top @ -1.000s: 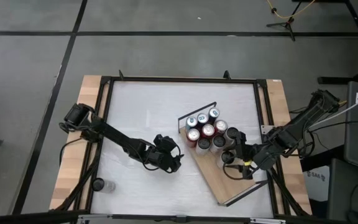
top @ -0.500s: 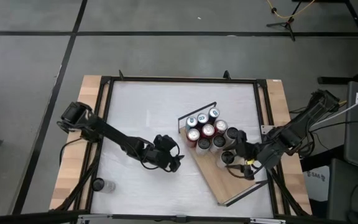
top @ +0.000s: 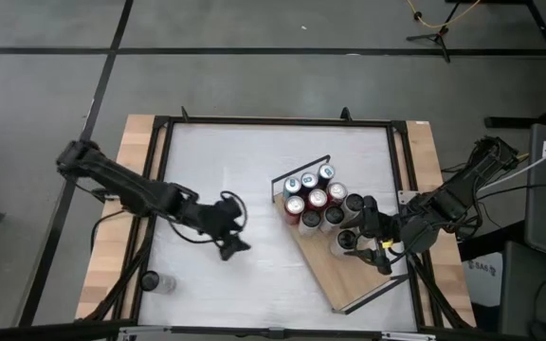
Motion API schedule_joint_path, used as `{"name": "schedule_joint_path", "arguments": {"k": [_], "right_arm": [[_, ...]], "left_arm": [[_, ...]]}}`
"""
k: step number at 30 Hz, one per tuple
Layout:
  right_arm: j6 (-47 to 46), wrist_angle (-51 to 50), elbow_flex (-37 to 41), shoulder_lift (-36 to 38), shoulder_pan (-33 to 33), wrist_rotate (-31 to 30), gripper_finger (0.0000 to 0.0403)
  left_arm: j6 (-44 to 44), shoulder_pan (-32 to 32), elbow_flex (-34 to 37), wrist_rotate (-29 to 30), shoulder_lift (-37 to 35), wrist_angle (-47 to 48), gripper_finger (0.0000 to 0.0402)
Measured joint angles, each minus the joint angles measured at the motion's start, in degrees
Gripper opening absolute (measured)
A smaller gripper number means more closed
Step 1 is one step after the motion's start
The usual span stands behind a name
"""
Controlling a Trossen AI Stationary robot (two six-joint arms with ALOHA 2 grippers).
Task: Place canned beverage on shelf
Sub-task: Put the white pink soda can on the shelf aligned with the other white pink soda cans
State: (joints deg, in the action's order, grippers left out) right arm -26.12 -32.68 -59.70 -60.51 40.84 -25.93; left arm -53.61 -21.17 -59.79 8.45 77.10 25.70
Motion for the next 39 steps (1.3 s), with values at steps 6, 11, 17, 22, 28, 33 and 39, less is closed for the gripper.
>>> {"name": "schedule_joint_path", "arguments": {"k": [6, 11, 17, 22, 28, 33, 39], "right_arm": [[-0.84, 1.25, 0.00, -0.02, 0.00, 0.01, 0.0305], [-0.91, 5.21, 0.00, -0.02, 0.00, -0.48, 0.0305], [0.63, 6.42, -0.02, -0.02, 0.00, -0.68, 0.0305], [0.95, 6.45, -0.02, -0.26, 0.00, -1.50, 0.0305], [0.99, 6.45, -0.02, -0.68, 0.00, -1.53, 0.0305], [1.05, 6.45, -0.02, -1.10, 0.00, -1.53, 0.0305], [1.10, 6.42, -0.02, -1.57, 0.00, -1.51, 0.0305]], "left_arm": [[-11.92, -1.34, -0.02, -9.81, -8.84, 14.27, 0.0332], [-28.01, -3.15, -0.02, -21.32, -14.37, 26.07, 0.0332], [-42.35, -6.37, -0.02, -29.96, -18.30, 32.43, 0.0332], [-50.07, -9.11, -0.02, -32.48, -19.57, 33.12, 0.0332], [-59.45, -14.14, -0.02, -35.29, -18.83, 35.67, 0.0332], [-67.99, -18.92, -0.02, -36.03, -17.78, 35.59, 0.0332], [-76.86, -23.99, -0.04, -32.82, -15.30, 35.55, 0.0332]]}}
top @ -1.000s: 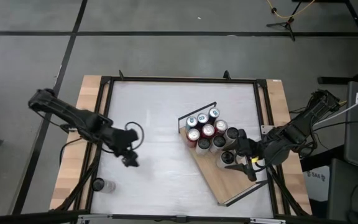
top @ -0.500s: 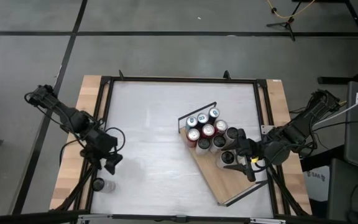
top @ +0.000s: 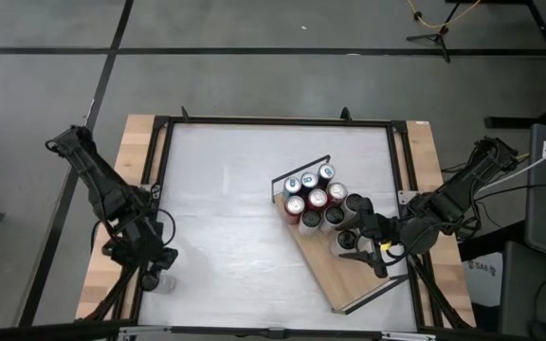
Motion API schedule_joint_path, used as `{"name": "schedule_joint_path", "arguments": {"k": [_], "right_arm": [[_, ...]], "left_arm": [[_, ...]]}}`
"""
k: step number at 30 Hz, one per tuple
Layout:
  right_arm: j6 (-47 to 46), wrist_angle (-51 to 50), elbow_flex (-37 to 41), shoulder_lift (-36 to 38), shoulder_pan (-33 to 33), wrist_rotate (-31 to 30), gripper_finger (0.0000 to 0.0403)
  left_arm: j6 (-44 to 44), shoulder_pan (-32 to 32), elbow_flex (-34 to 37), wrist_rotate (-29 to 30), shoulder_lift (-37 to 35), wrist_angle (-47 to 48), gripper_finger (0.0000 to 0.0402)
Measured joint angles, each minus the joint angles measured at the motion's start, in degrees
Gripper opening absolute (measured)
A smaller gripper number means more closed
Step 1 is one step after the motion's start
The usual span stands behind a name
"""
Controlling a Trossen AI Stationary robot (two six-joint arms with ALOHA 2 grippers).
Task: Place canned beverage on shelf
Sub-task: Put the white pink soda can on the shelf aligned with the other white pink soda cans
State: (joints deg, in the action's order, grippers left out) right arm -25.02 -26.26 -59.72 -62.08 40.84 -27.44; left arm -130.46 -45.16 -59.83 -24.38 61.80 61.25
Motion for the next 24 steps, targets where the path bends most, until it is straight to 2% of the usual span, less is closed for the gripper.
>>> {"name": "schedule_joint_path", "arguments": {"k": [11, 24], "right_arm": [[0.07, -0.02, 0.00, 0.00, 0.00, 0.00, 0.0305], [3.05, -0.03, 0.00, 0.04, 0.00, 0.01, 0.0305]], "left_arm": [[-10.42, -6.03, 0.00, 6.44, 5.97, -3.19, 0.0332], [-11.43, -8.21, 0.00, 7.36, 12.83, -3.34, 0.0332]]}}
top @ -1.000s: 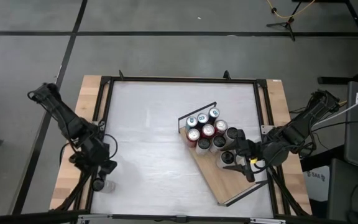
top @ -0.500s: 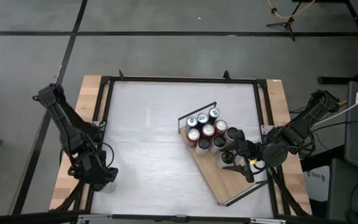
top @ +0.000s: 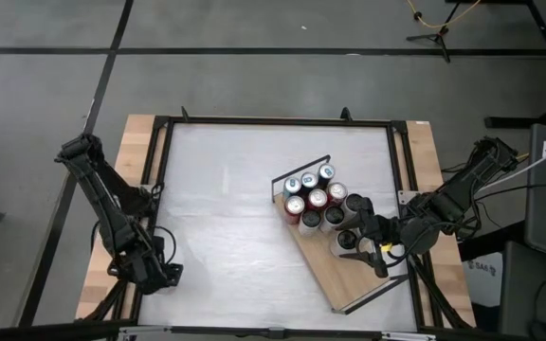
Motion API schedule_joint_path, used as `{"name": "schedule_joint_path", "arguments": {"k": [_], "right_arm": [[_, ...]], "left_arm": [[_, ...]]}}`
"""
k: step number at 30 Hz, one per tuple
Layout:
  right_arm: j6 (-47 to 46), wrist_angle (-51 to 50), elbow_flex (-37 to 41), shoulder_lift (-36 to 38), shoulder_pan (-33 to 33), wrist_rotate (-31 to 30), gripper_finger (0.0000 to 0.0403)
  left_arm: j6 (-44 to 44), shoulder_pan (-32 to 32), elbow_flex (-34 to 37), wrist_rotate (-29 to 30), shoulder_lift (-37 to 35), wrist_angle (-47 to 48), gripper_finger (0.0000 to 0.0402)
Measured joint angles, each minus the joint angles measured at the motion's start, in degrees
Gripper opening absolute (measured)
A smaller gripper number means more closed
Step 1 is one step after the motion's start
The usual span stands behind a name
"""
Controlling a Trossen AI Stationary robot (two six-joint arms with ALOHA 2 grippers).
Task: Place canned beverage on shelf
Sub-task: Put the white pink soda can on the shelf aligned with the other white pink soda cans
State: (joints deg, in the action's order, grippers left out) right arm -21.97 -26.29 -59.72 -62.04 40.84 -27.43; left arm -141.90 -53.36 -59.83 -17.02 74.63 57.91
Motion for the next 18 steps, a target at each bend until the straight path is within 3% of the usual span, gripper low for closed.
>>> {"name": "schedule_joint_path", "arguments": {"k": [11, 18], "right_arm": [[-0.01, 0.01, 0.00, 0.00, 0.00, 0.01, 0.0305], [-0.01, 0.03, 0.00, 0.00, 0.00, 0.01, 0.0305]], "left_arm": [[3.01, 0.02, 0.00, 1.51, 3.72, -0.13, 0.0328], [7.11, 0.02, 0.00, 3.70, 3.80, -0.11, 0.0275]]}}
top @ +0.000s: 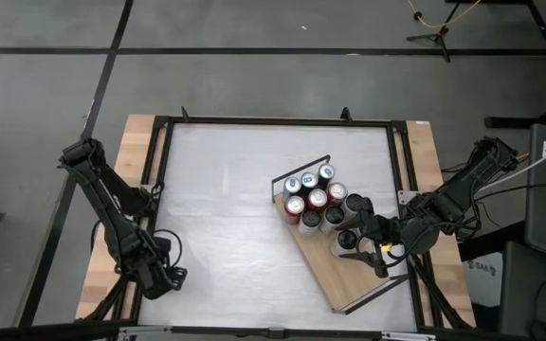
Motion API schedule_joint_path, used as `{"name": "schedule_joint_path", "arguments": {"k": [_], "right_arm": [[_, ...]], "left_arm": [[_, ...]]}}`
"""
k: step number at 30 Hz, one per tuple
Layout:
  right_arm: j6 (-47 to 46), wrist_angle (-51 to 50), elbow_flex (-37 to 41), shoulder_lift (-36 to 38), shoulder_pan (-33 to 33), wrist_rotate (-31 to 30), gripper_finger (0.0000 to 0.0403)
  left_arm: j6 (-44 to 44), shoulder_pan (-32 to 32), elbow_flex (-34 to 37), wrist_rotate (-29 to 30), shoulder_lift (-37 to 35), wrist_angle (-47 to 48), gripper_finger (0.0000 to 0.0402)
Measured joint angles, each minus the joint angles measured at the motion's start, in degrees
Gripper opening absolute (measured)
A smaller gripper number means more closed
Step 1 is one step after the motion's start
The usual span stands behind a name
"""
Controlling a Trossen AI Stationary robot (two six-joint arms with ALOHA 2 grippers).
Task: Place canned beverage on shelf
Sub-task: Put the white pink soda can on the shelf aligned with the other white pink soda cans
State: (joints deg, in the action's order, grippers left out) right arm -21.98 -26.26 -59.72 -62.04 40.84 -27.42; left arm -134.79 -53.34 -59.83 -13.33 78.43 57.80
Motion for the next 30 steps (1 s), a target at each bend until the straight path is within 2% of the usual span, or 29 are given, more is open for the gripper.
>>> {"name": "schedule_joint_path", "arguments": {"k": [4, 11, 19, 26, 30], "right_arm": [[0.00, 0.00, 0.00, 0.00, 0.00, 0.00, 0.0305], [-0.02, 0.64, 0.00, 0.00, 0.00, -0.02, 0.0305], [-0.02, 9.55, 0.00, 0.00, 0.00, -0.63, 0.0305], [-0.05, 15.93, 0.00, 0.00, -0.01, -5.08, 0.0305], [-0.02, 17.43, 0.00, 0.02, -0.01, -7.33, 0.0305]], "left_arm": [[2.53, 0.33, -0.04, 0.88, -0.04, 0.08, 0.0236], [16.88, 4.90, -0.11, 2.06, -0.10, -0.22, 0.0236], [49.54, 18.23, -0.11, 2.73, -0.11, -0.17, 0.0236], [77.87, 31.22, -0.04, 3.53, -0.07, 0.14, 0.0236], [93.17, 37.23, -0.04, 6.89, -0.04, 0.93, 0.0237]]}}
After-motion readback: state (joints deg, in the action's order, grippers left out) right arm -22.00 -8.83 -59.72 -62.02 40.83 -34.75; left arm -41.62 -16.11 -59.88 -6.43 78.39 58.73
